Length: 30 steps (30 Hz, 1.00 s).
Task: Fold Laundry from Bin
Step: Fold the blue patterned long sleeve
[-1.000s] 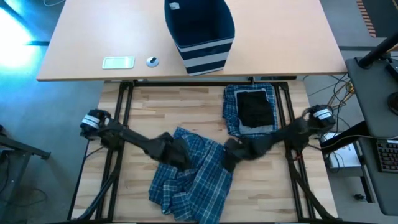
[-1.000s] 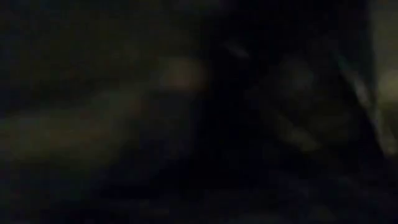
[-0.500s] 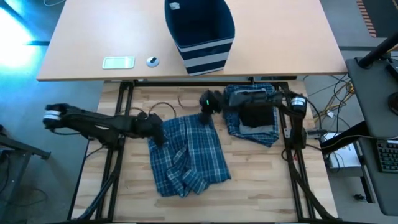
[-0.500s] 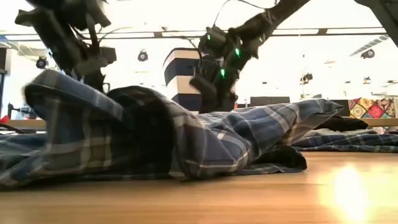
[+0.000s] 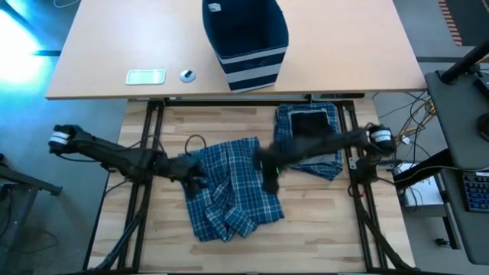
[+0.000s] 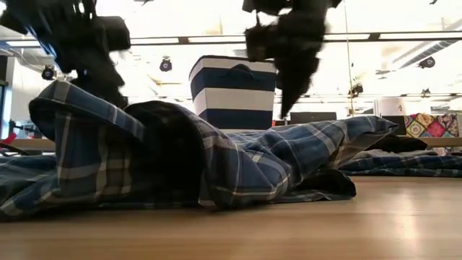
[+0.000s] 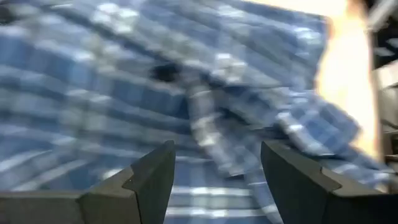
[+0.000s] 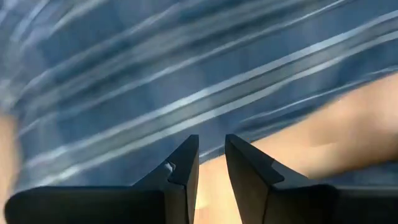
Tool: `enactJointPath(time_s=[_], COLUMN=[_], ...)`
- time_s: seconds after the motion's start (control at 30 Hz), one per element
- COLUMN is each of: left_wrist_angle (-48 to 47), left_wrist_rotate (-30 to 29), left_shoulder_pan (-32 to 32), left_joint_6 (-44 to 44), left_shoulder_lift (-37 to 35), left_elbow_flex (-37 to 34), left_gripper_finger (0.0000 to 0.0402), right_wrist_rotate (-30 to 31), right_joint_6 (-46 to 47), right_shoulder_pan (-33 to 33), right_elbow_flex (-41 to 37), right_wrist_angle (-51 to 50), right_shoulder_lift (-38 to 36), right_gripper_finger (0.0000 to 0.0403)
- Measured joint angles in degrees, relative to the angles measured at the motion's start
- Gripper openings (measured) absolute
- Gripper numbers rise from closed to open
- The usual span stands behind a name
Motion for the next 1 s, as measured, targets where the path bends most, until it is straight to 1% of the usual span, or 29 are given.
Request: enactJointPath(time_s=[0.1, 0.17, 0.23, 0.3, 0.4, 0.47, 0.53, 0.6, 0.67, 0.77, 0.83, 1.0], left_wrist_angle=[4.2, 5.6, 5.3, 5.3, 4.9, 4.5, 1.4, -3.3, -9.3, -14.6, -15.7, -15.1], left_wrist_rotate=[-1.6, -2.3, -3.1, -3.2, -2.1, -0.4, 0.5, 0.8, 0.8, -0.5, -2.5, -7.0], left_shoulder_pan=[-4.8, -7.0, -8.4, -9.0, -10.0, -10.9, -12.4, -14.5, -17.0, -20.1, -21.5, -23.7], left_joint_6=[-2.9, -4.4, -6.1, -7.7, -9.3, -10.2, -11.6, -13.4, -15.6, -19.1, -21.3, -24.7], left_shoulder_lift=[3.0, 5.5, 7.6, 9.6, 11.4, 12.2, 12.6, 12.9, 13.1, 13.2, 13.2, 14.5], left_elbow_flex=[1.3, 2.3, 3.1, 4.2, 6.9, 9.5, 12.3, 15.2, 17.5, 19.3, 19.4, 18.0], left_gripper_finger=[0.0221, 0.0221, 0.0221, 0.0221, 0.0221, 0.0221, 0.0221, 0.0221, 0.0221, 0.0221, 0.0221, 0.0221], right_wrist_rotate=[-0.5, -0.2, 1.1, 2.4, 4.8, 7.5, 10.6, 12.9, 13.8, 14.5, 14.4, 14.8], right_joint_6=[4.6, 8.0, 11.4, 14.1, 15.4, 14.2, 12.9, 12.8, 12.2, 10.6, 11.1, 17.4], right_shoulder_pan=[7.6, 11.6, 14.1, 14.9, 14.8, 14.7, 14.8, 15.2, 15.9, 18.3, 20.1, 23.6], right_elbow_flex=[-3.9, -6.5, -8.9, -10.6, -11.7, -11.9, -11.9, -11.9, -12.3, -12.9, -13.2, -13.5], right_wrist_angle=[1.9, 7.7, 15.3, 25.3, 38.3, 44.3, 48.2, 48.6, 46.9, 43.8, 42.0, 40.9], right_shoulder_lift=[0.2, 1.0, 2.8, 5.2, 10.0, 13.5, 14.9, 14.7, 13.8, 10.3, 7.7, 3.9], right_gripper_finger=[0.0077, 0.0077, 0.0077, 0.0076, 0.0073, 0.0070, 0.0067, 0.0064, 0.0063, 0.0065, 0.0069, 0.0076])
